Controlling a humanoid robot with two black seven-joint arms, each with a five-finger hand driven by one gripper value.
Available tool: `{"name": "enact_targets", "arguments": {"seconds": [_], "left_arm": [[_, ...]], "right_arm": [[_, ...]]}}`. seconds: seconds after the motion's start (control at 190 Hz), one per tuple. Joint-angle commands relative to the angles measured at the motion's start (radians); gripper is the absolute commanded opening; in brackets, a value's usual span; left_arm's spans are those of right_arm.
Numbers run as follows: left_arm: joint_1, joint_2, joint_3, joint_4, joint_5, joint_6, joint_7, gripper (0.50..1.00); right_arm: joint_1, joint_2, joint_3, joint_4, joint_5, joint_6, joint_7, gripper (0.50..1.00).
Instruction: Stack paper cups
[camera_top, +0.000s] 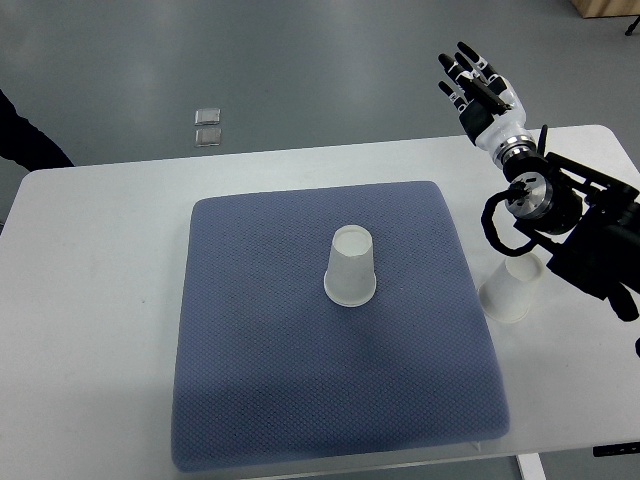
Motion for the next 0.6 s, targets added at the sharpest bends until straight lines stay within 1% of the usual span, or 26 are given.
{"name": "enact_targets", "arguments": {"seconds": [0.0,0.137,0.289,0.421,0.552,0.594], "left_arm": [[0.000,0.000,0.001,0.000,0.000,0.000,0.000,1.000],[0.000,0.000,-0.001,0.000,0.000,0.000,0.000,1.000],[0.000,0.000,0.001,0.000,0.000,0.000,0.000,1.000],[0.000,0.000,-0.001,0.000,0.000,0.000,0.000,1.000],[0.000,0.000,-0.001,0.000,0.000,0.000,0.000,1.000],[0.000,0.000,0.001,0.000,0.000,0.000,0.001,1.000]], "right_arm": [[0.012,-0.008,-0.005,0.000,-0.017,0.003,-0.003,0.913],[0.026,-0.017,0.004,0.002,-0.135,-0.003,-0.008,0.913],[0.041,-0.065,-0.003,0.020,-0.159,-0.005,-0.014,0.913],[0.056,-0.145,-0.019,0.046,-0.230,0.003,-0.015,0.913],[0.063,-0.238,-0.065,0.100,-0.385,0.017,-0.029,0.913],[0.067,-0.274,-0.085,0.118,-0.443,0.034,-0.028,0.913]]}}
